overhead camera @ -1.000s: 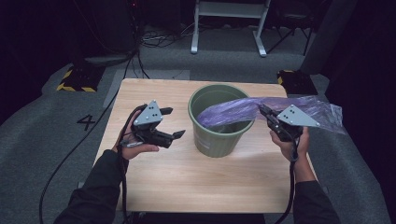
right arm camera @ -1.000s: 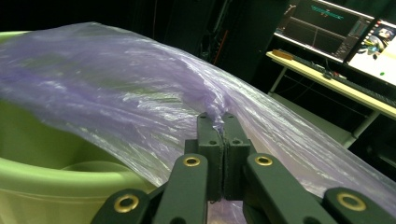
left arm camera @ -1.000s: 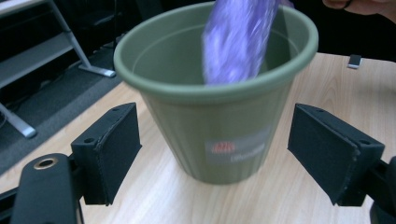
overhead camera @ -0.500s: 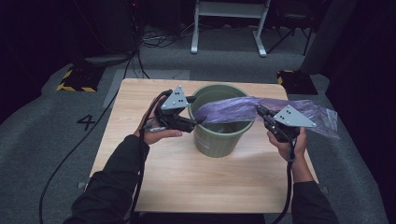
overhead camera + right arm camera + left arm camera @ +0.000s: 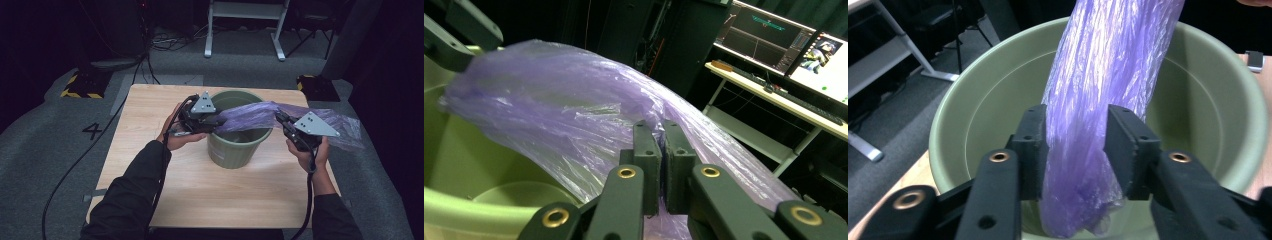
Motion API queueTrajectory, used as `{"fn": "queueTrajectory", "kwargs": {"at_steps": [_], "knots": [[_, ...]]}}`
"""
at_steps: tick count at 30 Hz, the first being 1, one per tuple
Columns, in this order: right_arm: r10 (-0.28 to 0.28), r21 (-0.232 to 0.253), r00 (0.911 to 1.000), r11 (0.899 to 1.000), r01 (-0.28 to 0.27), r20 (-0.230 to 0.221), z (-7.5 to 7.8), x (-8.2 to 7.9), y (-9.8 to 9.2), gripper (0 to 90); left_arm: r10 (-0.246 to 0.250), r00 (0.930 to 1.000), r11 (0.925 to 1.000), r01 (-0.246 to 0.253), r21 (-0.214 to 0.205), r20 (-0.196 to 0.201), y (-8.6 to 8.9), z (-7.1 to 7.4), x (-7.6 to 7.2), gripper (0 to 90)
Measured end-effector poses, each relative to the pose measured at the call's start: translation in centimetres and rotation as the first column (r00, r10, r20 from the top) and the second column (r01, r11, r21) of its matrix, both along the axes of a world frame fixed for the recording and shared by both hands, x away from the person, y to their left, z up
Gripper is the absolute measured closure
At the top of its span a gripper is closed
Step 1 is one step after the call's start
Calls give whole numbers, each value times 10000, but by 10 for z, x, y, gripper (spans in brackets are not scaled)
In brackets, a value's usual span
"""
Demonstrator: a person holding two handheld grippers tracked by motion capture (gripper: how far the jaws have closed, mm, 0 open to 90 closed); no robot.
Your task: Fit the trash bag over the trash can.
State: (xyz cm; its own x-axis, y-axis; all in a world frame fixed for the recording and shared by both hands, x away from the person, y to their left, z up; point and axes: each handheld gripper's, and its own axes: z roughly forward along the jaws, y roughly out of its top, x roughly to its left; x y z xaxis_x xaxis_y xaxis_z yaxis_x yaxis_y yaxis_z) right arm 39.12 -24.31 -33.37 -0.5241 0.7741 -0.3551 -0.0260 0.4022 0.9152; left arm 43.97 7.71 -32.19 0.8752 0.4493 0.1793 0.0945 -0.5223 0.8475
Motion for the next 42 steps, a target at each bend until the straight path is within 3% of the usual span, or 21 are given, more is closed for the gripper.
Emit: {"fn": "queueTrajectory", "kwargs": {"at_steps": [7,13,16,18,21,25,27,31,35,40,42], "knots": [[336,-64,9994,9994,-336,-20,0,0,8,876,6,9997,9998,0,208,-258,-10,-8,7,713],[738,-69,9973,9972,-739,-58,1,-1,21,878,-81,9992,9993,96,364,-394,-20,-9,6,687],[975,-234,9952,9950,-976,-28,2,-3,30,872,-24,9996,9989,36,458,-274,-26,-8,3,589],[1136,-351,9935,9929,-1138,-69,1,-5,34,870,-168,9994,9997,174,179,-300,-28,-5,0,497],[1351,-605,9908,9889,-1354,-86,1,-8,41,868,12,10000,9998,-13,-194,-67,-30,-2,-4,320],[1575,-706,9875,9849,-1579,-106,1,-10,46,871,-66,9999,9998,63,-201,-150,-35,-1,-6,237],[1742,-727,9846,9819,-1749,-161,1,-11,49,866,-16,10000,10000,16,-52,-7,-38,-1,-6,277],[2005,-872,9795,9756,-2016,-213,0,-15,55,841,-177,9994,9992,167,363,281,-40,-2,-7,589],[2126,-851,9768,9731,-2142,-273,0,-19,56,797,-162,9982,9978,125,644,573,-40,-2,-8,721],[2189,-674,9751,9730,-2208,-341,-1,-23,53,706,-291,9977,9982,257,542,617,-37,-3,-8,868],[2043,-628,9783,9765,-2061,-339,-1,-24,52,630,-287,9976,9982,252,537,638,-37,-5,-7,885]]}}
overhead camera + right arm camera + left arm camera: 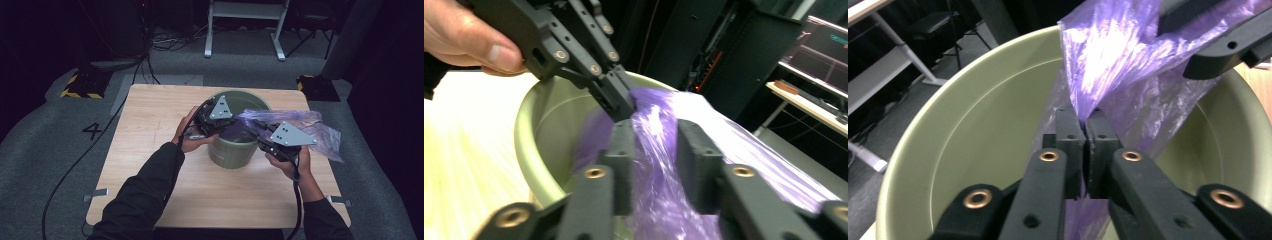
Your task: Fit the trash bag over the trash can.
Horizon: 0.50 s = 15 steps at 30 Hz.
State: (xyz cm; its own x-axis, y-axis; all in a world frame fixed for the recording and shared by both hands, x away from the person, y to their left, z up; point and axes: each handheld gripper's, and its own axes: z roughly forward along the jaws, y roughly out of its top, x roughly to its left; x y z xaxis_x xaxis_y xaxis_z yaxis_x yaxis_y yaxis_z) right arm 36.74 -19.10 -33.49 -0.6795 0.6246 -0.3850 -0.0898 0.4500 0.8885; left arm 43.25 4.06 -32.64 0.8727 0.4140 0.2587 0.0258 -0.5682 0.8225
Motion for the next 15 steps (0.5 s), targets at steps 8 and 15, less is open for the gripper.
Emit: {"fn": "queueTrajectory", "kwargs": {"at_steps": [8,15], "knots": [[-444,137,9985,9989,449,-334,0,-9,-16,394,217,9997,9998,-217,-11,-88,7,-1,3,890],[-1837,387,9830,9823,1833,64,2,-38,-48,298,353,9986,9988,-365,-318,-399,15,-3,9,891]]}}
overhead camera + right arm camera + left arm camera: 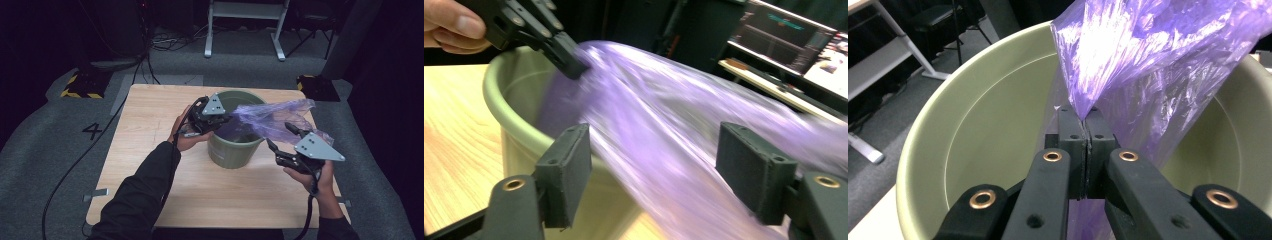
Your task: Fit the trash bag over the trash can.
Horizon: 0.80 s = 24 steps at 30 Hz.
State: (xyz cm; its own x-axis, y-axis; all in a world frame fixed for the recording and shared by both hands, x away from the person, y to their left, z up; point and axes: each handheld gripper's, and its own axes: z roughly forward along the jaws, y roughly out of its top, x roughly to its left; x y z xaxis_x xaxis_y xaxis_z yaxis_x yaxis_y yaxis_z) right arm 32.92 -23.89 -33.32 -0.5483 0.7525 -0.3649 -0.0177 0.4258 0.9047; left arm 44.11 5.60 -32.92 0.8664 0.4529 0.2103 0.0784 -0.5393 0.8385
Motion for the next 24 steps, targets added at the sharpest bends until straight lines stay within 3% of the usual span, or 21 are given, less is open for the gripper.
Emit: {"fn": "queueTrajectory", "kwargs": {"at_steps": [4,10,14,17,20,21,24], "knots": [[-429,247,9991,9988,427,59,2,-14,-20,267,85,10000,9999,-85,141,-7,2,-2,1,891],[-836,211,9965,9963,835,63,-1,-27,-37,243,253,9997,9997,-252,42,-70,10,-3,5,891],[-925,150,9951,9955,930,-352,-9,-20,-45,236,247,9996,9997,-246,41,-108,14,-6,6,889],[-645,535,9924,9961,704,-1044,-19,-8,-53,235,227,9997,9997,-228,-99,-113,19,-8,6,887],[-171,890,9880,9955,310,-1536,-28,3,-60,437,225,9997,9996,-227,-163,-113,23,-9,6,881],[-29,893,9877,9959,171,-1566,-30,4,-60,555,220,9997,9995,-223,-210,-146,24,-10,6,873],[452,818,9877,9961,-332,-1498,-32,5,-56,735,201,9995,9991,-209,-363,-235,27,-12,6,851]]}}
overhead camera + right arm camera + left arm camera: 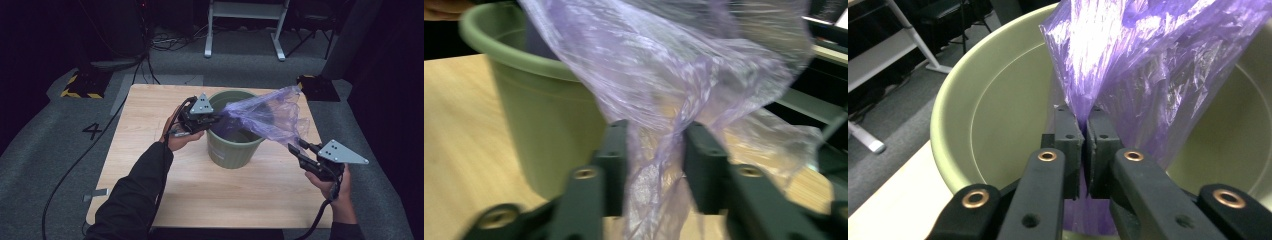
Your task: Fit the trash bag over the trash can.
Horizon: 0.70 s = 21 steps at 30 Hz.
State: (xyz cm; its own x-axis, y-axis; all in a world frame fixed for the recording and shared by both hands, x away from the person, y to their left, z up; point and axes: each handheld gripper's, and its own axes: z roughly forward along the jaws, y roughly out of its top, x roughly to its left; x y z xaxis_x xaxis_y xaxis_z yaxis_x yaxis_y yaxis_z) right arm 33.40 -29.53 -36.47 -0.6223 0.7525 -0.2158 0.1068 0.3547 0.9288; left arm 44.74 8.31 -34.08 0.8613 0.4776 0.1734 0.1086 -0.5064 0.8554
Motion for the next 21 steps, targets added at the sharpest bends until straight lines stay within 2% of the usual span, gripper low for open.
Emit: {"fn": "queueTrajectory", "kwargs": {"at_steps": [2,4,7,10,12,15,18,21], "knots": [[88,-169,9999,9998,-87,85,1,-1,5,826,11,10000,9999,-11,-100,-44,3,-1,0,835],[403,-159,9990,9991,-400,198,2,-2,10,880,94,9999,9998,-96,-180,-66,7,-1,0,785],[747,-274,9964,9969,-736,399,7,-6,19,891,161,9999,9995,-162,-257,-63,12,-2,-1,704],[1167,-280,9921,9929,-1154,467,11,-11,30,892,113,9998,9984,-122,-557,-152,19,-1,-5,599],[1437,-369,9880,9892,-1418,557,13,-16,39,892,220,9994,9958,-244,-880,-281,24,2,-10,466],[1795,-565,9820,9827,-1762,588,14,-20,52,892,227,9995,9915,-251,-1277,-197,29,5,-19,327],[2004,-781,9779,9776,-1956,592,12,-22,61,890,-200,9996,9856,165,-1685,-189,33,7,-31,235],[2230,-917,9735,9717,-2178,513,8,-23,70,889,-566,9984,9809,552,-1864,-22,32,8,-45,200]]}}
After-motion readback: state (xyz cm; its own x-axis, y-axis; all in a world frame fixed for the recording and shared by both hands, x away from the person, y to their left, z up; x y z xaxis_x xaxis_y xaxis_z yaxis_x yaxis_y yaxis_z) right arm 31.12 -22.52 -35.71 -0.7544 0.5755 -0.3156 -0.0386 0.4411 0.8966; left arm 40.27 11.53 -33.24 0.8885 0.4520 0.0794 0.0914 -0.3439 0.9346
